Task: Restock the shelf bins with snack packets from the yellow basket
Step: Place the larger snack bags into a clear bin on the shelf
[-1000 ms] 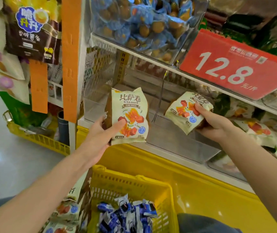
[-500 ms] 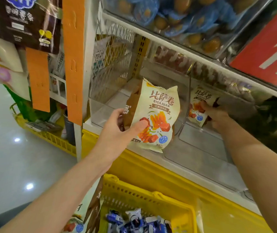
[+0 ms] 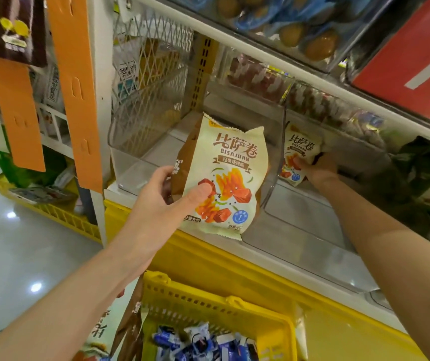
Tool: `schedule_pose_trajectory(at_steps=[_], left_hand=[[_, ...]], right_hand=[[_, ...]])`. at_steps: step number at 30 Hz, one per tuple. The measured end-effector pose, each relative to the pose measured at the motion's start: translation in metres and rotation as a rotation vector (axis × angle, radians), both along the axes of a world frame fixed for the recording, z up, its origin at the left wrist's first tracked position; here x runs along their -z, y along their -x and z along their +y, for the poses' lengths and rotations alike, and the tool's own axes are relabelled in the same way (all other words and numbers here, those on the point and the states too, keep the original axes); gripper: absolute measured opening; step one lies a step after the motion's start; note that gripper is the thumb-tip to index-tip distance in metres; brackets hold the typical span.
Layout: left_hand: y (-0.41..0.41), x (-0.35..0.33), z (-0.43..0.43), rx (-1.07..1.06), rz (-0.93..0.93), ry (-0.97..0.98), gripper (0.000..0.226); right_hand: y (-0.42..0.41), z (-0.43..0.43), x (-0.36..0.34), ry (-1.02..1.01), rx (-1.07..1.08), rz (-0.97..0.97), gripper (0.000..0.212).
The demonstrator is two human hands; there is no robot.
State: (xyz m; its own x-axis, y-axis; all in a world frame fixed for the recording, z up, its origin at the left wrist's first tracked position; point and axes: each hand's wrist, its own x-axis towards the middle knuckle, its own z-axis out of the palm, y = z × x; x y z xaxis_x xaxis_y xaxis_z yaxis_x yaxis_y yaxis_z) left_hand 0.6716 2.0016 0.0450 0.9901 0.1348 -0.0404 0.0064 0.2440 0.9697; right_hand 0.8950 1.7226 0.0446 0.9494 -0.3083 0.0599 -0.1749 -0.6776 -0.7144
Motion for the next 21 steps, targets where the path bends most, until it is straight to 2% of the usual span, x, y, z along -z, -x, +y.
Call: schedule_pose_trajectory(at_steps=[2,5,6,8,10,12,14,16,18,21], left_hand=[[0.003,-0.001,-0.001,0.005,-0.007,-0.011,0.075],[0.007,-0.001,-0.001,0.024,-0.015,-0.029,0.078],[0.009,-0.001,-0.001,0.037,-0.016,-0.036,0.078],[0.015,-0.002,-0.002,0.070,-0.023,-0.048,0.074],[0.022,-0.004,-0.005,0.115,-0.039,-0.060,0.069],[0.032,-0.004,-0.010,0.151,-0.059,-0.090,0.061],[0.045,-0.004,-0.016,0.179,-0.087,-0.116,0.053],[0.058,-0.005,-0.020,0.203,-0.131,-0.123,0.049],[0.068,-0.008,-0.025,0.197,-0.197,-0.165,0.043],[0.074,-0.019,-0.041,0.202,-0.310,-0.258,0.040]], right_hand=[[0.009,0.006,-0.005,-0.053,-0.011,0.029,0.060],[0.045,0.022,-0.021,0.085,-0.058,-0.039,0.066],[0.063,0.029,-0.027,0.096,-0.089,-0.121,0.061],[0.110,0.044,-0.041,-0.010,-0.177,-0.302,0.043],[0.157,0.057,-0.060,-0.046,-0.318,-0.399,0.028],[0.192,0.062,-0.080,0.030,-0.529,-0.350,0.028],[0.217,0.066,-0.097,0.140,-0.719,-0.167,0.050],[0.234,0.065,-0.105,0.229,-0.800,-0.004,0.070],[0.248,0.060,-0.103,0.250,-0.847,0.029,0.068],[0.266,0.041,-0.097,0.102,-0.873,0.011,0.051]])
